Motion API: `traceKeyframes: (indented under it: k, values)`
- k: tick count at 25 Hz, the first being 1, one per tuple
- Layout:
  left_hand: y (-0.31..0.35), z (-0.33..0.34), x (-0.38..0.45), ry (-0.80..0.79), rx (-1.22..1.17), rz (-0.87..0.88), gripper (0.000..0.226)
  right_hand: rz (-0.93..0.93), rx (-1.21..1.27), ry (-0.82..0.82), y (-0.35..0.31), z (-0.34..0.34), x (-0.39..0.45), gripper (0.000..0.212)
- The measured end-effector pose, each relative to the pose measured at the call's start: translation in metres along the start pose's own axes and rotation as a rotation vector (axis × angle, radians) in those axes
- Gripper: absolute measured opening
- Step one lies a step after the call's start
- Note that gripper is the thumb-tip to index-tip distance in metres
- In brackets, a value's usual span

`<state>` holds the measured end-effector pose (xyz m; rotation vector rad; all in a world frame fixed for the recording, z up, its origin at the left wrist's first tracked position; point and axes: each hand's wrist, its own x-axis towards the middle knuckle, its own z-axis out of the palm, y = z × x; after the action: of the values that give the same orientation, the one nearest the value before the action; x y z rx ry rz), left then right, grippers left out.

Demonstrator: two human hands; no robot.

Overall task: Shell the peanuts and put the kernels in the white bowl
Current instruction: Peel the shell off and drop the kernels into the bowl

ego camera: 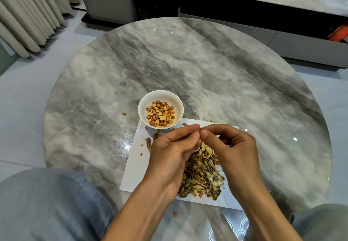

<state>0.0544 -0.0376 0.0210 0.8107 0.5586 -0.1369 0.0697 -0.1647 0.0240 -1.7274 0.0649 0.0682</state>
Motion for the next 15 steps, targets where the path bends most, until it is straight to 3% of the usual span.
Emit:
traceKeyframes:
  k: [4, 11, 15]
  values:
    - [-0.003, 0.001, -0.001, 0.032, 0.160, 0.083, 0.021, 0.160, 0.109, -0.053, 0.000, -0.001, 0.001, 0.008]
    - [-0.006, 0.004, -0.004, 0.072, 0.264, 0.161, 0.020, 0.003, 0.005, 0.077, 0.008, 0.010, -0.007, 0.019]
    - [-0.005, 0.002, 0.000, 0.054, 0.198, 0.147, 0.021, 0.354, 0.325, 0.040, 0.011, 0.015, -0.003, 0.014]
